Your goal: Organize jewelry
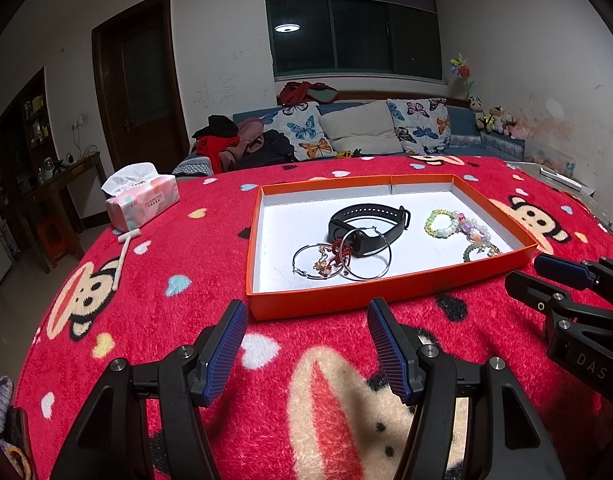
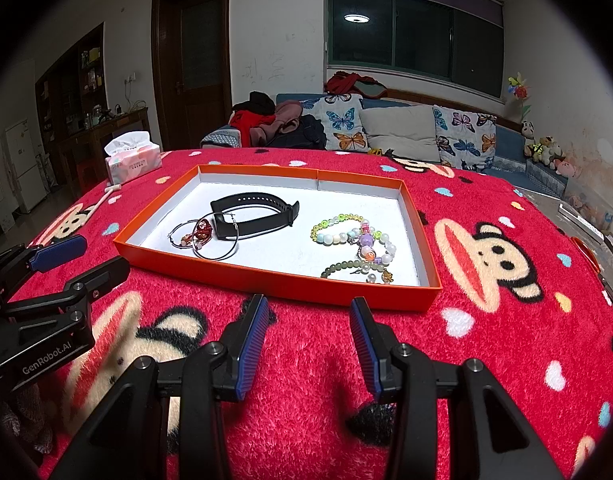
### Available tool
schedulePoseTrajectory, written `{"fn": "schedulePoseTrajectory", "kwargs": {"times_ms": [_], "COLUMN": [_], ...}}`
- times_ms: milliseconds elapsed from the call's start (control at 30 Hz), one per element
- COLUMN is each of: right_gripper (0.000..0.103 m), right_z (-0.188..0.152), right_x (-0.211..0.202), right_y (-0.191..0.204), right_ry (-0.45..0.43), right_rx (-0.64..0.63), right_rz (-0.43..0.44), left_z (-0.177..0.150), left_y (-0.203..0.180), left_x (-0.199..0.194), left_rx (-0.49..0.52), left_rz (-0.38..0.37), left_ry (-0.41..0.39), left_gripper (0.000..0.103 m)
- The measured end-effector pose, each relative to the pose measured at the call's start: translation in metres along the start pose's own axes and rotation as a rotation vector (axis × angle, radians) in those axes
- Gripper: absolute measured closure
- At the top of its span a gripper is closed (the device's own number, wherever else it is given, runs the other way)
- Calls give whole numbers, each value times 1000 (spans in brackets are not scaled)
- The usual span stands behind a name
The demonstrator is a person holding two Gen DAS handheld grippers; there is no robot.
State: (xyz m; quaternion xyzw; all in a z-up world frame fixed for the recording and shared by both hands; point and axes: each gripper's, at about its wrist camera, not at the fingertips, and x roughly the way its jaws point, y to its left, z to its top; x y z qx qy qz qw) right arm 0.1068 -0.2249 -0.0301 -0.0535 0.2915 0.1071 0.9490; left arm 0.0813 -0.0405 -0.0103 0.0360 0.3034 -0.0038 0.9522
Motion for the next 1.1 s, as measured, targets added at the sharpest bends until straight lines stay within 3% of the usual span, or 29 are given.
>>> {"fn": "schedulePoseTrajectory", "kwargs": {"times_ms": [1100], "right_gripper": [57], "right_z": [0], "right_x": [0], "right_y": [1], "right_ry": [1], "right_rx": [0], "right_rz": [0], "left_z": [0], "left_y": [0], "left_x": [1], "left_rx": [3], "left_rz": [5], "left_ry": [-1], "left_gripper": [36]}}
